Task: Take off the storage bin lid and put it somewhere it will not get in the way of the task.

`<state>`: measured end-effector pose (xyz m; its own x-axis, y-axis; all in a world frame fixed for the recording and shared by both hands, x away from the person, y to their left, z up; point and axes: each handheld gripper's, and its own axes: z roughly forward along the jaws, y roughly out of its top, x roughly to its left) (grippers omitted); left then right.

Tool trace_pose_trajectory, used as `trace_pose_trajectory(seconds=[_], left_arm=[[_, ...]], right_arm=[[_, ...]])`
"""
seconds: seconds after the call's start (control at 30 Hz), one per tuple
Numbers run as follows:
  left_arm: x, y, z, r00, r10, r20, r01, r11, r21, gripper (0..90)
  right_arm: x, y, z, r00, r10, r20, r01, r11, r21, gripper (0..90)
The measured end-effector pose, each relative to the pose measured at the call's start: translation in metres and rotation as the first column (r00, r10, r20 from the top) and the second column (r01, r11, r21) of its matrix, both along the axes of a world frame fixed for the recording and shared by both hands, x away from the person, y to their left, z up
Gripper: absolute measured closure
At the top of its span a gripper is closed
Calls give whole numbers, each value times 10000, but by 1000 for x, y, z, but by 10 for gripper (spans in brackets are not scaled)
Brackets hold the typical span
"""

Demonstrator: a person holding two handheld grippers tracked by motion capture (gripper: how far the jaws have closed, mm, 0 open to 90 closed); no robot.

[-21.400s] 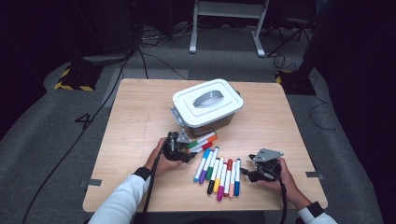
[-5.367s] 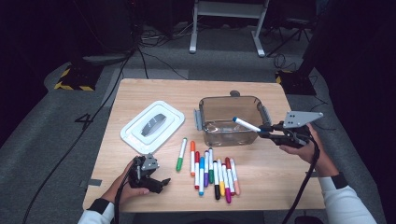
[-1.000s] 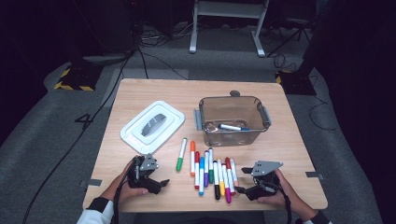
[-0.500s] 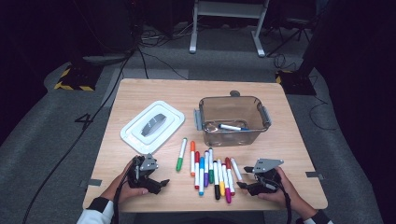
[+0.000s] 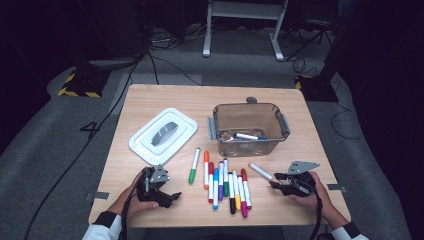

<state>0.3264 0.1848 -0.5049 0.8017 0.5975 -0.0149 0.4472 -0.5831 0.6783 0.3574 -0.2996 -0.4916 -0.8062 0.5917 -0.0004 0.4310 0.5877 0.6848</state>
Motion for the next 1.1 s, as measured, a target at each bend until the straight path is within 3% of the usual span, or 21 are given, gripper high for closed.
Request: trace_pose_trajectory(seconds=[0.27, 0.5, 0.6, 0.87, 1.1], left_arm=[[0, 0, 0, 10000, -1, -6, 1, 10000, -5, 83], [0, 0, 0, 10000, 2, -5, -2, 10000, -2, 82], [0, 0, 0, 10000, 10, -3, -10, 10000, -15, 82], [0, 0, 0, 10000, -2, -5, 2, 10000, -2, 82], [0, 0, 0, 10000, -4, -2, 4, 10000, -13, 82]], right_arm=[[9, -4, 1, 10000, 17, 54, -16, 10000, -53, 738], [13, -5, 1, 9996, 261, 87, -260, 9996, -107, 744], [12, -5, 3, 9980, 622, 141, -620, 9979, -167, 744], [4, -8, 24, 9891, 1365, 550, -1387, 9896, 374, 756], [6, -8, 29, 9862, 1501, 691, -1522, 9880, 257, 756]])
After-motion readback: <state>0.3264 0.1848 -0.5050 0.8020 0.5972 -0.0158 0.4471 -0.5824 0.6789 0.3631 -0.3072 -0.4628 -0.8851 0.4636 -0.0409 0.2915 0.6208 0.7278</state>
